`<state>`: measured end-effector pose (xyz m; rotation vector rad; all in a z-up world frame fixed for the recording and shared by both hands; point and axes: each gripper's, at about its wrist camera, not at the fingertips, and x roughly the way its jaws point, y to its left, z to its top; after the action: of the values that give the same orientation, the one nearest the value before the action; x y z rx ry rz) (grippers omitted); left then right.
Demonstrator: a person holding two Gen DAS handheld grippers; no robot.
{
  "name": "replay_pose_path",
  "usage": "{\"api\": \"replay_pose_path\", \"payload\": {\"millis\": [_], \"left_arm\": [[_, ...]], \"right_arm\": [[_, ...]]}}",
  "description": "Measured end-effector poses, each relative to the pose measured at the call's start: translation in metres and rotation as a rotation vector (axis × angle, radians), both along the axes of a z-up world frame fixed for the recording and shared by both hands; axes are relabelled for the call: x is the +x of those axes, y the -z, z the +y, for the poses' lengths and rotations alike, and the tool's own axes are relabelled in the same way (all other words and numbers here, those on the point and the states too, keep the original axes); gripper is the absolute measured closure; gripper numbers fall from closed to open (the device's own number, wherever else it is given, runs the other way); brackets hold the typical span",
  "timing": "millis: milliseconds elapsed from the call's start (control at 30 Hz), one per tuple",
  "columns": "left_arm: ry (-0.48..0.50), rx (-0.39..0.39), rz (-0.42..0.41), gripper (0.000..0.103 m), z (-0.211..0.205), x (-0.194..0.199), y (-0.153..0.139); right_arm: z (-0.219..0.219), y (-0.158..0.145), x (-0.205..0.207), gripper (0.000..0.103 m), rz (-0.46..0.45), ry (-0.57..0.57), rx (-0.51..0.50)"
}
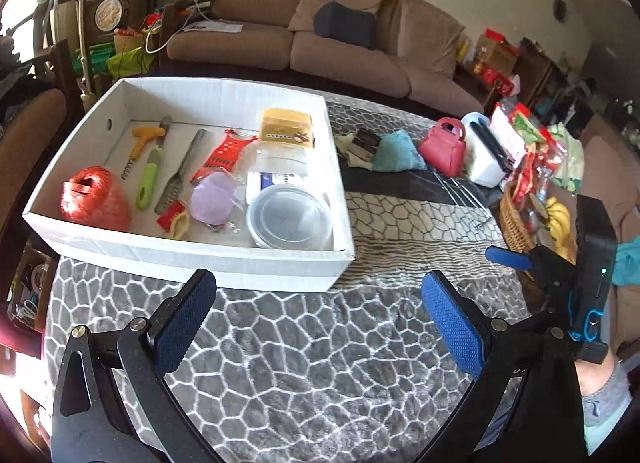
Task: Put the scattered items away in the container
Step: 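Move the right gripper to the black tissue pack and grasp it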
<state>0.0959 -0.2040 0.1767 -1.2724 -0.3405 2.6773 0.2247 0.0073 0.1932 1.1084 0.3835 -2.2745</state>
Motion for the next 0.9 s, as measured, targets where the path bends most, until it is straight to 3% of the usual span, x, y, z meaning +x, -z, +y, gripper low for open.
{"api": "replay_pose_path", "payload": {"millis": [167, 467, 700, 900], "left_arm": [[0.066, 0.017, 0.013, 0.0, 0.053, -0.013, 0.025], [0.184, -0.094, 0.009, 0.0, 0.129, -0.044, 0.063], [0.191, -0.11, -0.007, 0.0, 0.155, -0.067, 0.086], [0.223, -0.075, 0.047, 0.0, 0.165, -0.07, 0.094]], "right_arm": [[0.052, 0.019, 0.001, 0.0, 0.073, 0.042, 0.021], [0.108, 0.048, -0.021, 0.0, 0.059, 0.124, 0.03], [0.128, 0.061, -0.041, 0.0, 0.035, 0.191, 0.036], [0.141, 0.06, -0.063, 0.0, 0.038, 0.242, -0.009]]}}
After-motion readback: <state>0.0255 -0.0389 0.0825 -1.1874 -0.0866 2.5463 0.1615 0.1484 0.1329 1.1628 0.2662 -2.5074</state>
